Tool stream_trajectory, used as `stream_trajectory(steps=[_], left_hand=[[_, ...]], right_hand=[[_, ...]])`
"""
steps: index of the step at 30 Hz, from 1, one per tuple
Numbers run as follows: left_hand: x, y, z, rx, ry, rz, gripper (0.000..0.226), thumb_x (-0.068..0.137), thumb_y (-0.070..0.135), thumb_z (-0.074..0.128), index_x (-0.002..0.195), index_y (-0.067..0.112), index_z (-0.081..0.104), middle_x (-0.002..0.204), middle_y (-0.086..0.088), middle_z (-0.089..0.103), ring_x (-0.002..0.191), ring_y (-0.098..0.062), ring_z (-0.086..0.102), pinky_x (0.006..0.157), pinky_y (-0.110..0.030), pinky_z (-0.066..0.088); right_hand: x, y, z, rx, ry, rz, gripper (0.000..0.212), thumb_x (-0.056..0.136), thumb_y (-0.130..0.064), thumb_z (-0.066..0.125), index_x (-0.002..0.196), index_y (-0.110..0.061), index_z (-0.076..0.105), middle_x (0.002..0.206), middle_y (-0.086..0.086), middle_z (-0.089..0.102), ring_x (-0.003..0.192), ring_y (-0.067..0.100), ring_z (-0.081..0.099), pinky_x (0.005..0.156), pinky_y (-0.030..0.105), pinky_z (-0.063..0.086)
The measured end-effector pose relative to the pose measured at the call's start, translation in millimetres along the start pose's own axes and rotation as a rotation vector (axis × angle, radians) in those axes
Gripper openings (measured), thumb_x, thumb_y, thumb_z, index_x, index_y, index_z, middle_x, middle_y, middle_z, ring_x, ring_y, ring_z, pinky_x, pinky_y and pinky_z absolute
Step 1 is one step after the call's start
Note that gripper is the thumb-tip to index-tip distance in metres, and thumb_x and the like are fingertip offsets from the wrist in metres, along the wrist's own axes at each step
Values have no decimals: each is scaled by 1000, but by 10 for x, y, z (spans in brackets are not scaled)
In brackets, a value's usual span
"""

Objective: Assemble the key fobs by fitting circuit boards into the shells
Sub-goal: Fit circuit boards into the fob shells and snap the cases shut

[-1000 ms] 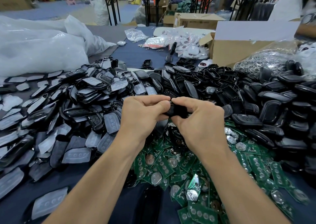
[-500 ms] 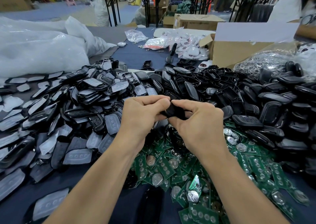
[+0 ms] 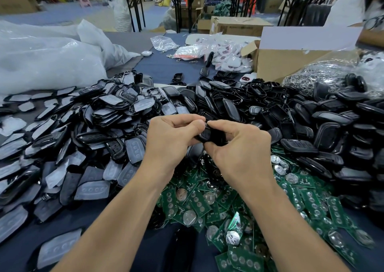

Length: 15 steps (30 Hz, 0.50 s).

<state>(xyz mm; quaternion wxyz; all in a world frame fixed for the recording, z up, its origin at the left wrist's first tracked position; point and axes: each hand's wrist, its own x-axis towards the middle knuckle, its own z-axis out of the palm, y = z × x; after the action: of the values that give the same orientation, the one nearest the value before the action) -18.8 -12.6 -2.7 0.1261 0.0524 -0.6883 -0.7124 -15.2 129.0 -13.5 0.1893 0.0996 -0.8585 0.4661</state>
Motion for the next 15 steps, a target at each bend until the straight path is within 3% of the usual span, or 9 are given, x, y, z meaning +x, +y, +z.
stream_trajectory(steps=[3, 8, 13, 15], left_hand=[[-23, -24, 24, 55, -28, -22, 28, 90, 12, 78, 74, 33, 84, 72, 3, 78, 62, -5, 69, 60, -21, 58], [-18, -22, 11, 54, -5, -3, 31, 87, 5, 79, 71, 31, 84, 71, -1, 78, 63, -7, 72, 57, -18, 56], [-16, -24, 9, 31, 34, 28, 33, 85, 1, 78, 69, 30, 84, 69, -5, 78, 63, -13, 73, 56, -19, 56], [-12, -39, 12, 36, 45, 37, 35, 86, 2, 78, 69, 32, 84, 69, -6, 78, 64, -16, 74, 56, -21, 57]], right_hand=[[4, 5, -8, -40, -23, -2, 45, 71, -9, 84, 110, -33, 81, 88, -14, 78, 58, -9, 55, 69, 15, 51], [-10, -38, -7, -16, -54, 1, 47, 73, -11, 82, 112, -37, 80, 95, -15, 79, 82, 7, 71, 80, 36, 61], [-17, -55, 13, -7, -25, -59, 50, 72, -9, 81, 114, -36, 77, 102, -17, 78, 91, 7, 73, 85, 35, 61], [-16, -80, 10, 10, -28, -66, 56, 72, -11, 80, 116, -43, 73, 98, -28, 75, 87, 3, 72, 83, 31, 61]])
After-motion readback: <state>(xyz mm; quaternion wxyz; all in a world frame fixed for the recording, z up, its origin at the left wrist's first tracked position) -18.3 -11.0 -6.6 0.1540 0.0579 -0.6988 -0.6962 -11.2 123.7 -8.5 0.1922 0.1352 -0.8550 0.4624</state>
